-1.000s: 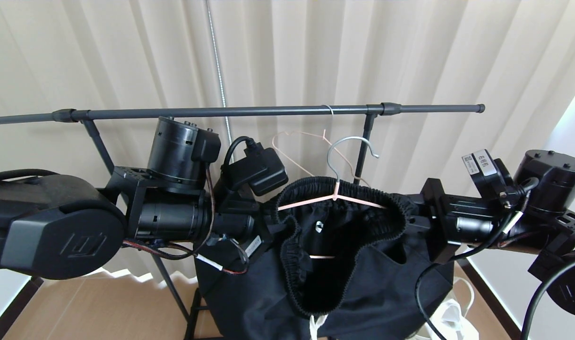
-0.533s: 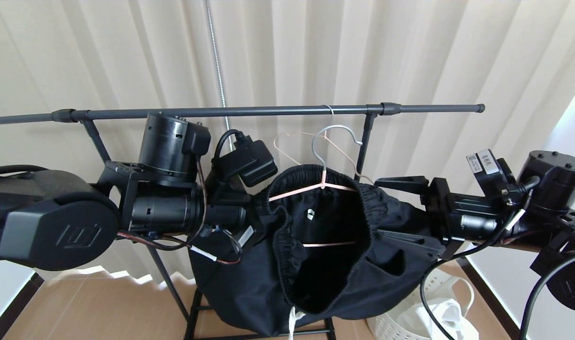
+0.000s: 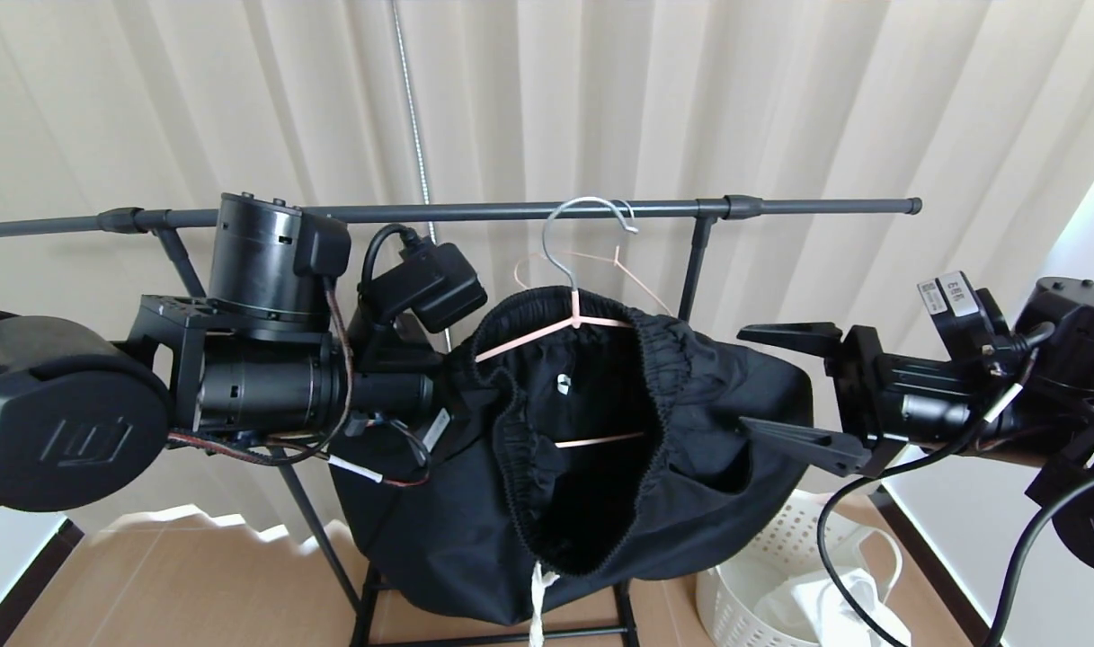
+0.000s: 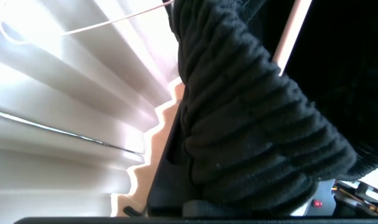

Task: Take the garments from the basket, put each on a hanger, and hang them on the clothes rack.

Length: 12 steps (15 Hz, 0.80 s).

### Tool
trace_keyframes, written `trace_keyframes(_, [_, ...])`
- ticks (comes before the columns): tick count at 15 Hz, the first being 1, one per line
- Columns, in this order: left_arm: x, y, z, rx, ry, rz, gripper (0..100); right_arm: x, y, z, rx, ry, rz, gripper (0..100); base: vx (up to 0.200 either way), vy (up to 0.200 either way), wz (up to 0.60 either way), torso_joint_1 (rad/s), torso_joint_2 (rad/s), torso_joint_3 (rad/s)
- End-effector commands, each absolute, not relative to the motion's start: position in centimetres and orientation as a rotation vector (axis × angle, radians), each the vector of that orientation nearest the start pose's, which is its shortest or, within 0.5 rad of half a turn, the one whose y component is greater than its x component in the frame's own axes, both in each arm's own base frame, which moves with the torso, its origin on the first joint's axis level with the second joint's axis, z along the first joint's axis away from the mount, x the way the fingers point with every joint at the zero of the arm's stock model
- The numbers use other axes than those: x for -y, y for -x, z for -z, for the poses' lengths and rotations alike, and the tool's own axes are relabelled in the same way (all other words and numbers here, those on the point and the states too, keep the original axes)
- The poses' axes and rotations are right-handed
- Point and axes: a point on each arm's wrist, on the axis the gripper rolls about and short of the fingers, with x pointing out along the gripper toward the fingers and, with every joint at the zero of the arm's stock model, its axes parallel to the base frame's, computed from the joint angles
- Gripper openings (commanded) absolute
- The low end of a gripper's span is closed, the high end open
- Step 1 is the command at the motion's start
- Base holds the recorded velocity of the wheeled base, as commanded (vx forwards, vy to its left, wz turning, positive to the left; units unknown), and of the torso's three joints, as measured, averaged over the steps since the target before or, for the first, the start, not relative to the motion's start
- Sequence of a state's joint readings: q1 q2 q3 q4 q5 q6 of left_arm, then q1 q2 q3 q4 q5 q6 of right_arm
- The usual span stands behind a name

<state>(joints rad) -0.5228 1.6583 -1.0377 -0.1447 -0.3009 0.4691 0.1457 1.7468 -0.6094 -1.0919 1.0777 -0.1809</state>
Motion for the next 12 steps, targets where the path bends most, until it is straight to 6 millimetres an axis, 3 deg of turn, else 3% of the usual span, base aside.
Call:
trace_keyframes(1, [14.9,-25.6,-21.7,-0.279,-0.482,0.888,0,-5.2,-28.5,-16.4,0.068,0.138,-1.192,100,0.0,0.0,0.0,0.0,0.0,0.0])
trace_keyframes(8, [13.1,-25.1,-22.5,-0.261,-0.471,0.838,0,-2.5,-31.3,-13.3,-0.012,0.091,-1.163,100,0.0,0.0,0.0,0.0,0.0,0.0])
trace_keyframes(12, [12.4,-25.2,-22.8,-0.254,-0.467,0.811,0,-2.5,-32.5,-10.7,-0.016,0.088,-1.166,100,0.0,0.0,0.0,0.0,0.0,0.0])
